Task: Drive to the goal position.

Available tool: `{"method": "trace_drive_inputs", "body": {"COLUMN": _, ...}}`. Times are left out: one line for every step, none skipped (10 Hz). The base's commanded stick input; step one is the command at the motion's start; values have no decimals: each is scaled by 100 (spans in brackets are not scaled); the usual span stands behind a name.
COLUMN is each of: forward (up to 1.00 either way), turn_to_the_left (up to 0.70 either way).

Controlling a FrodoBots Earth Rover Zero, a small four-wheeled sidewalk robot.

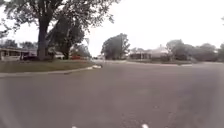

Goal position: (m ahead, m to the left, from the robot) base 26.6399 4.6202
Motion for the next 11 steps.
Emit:
{"method": "trace_drive_inputs", "body": {"forward": 100, "turn_to_the_left": 0}}
{"method": "trace_drive_inputs", "body": {"forward": 100, "turn_to_the_left": 0}}
{"method": "trace_drive_inputs", "body": {"forward": 100, "turn_to_the_left": 0}}
{"method": "trace_drive_inputs", "body": {"forward": 100, "turn_to_the_left": 0}}
{"method": "trace_drive_inputs", "body": {"forward": 100, "turn_to_the_left": 0}}
{"method": "trace_drive_inputs", "body": {"forward": 100, "turn_to_the_left": 0}}
{"method": "trace_drive_inputs", "body": {"forward": 100, "turn_to_the_left": 0}}
{"method": "trace_drive_inputs", "body": {"forward": 100, "turn_to_the_left": 0}}
{"method": "trace_drive_inputs", "body": {"forward": 100, "turn_to_the_left": 0}}
{"method": "trace_drive_inputs", "body": {"forward": 100, "turn_to_the_left": 0}}
{"method": "trace_drive_inputs", "body": {"forward": 100, "turn_to_the_left": 0}}
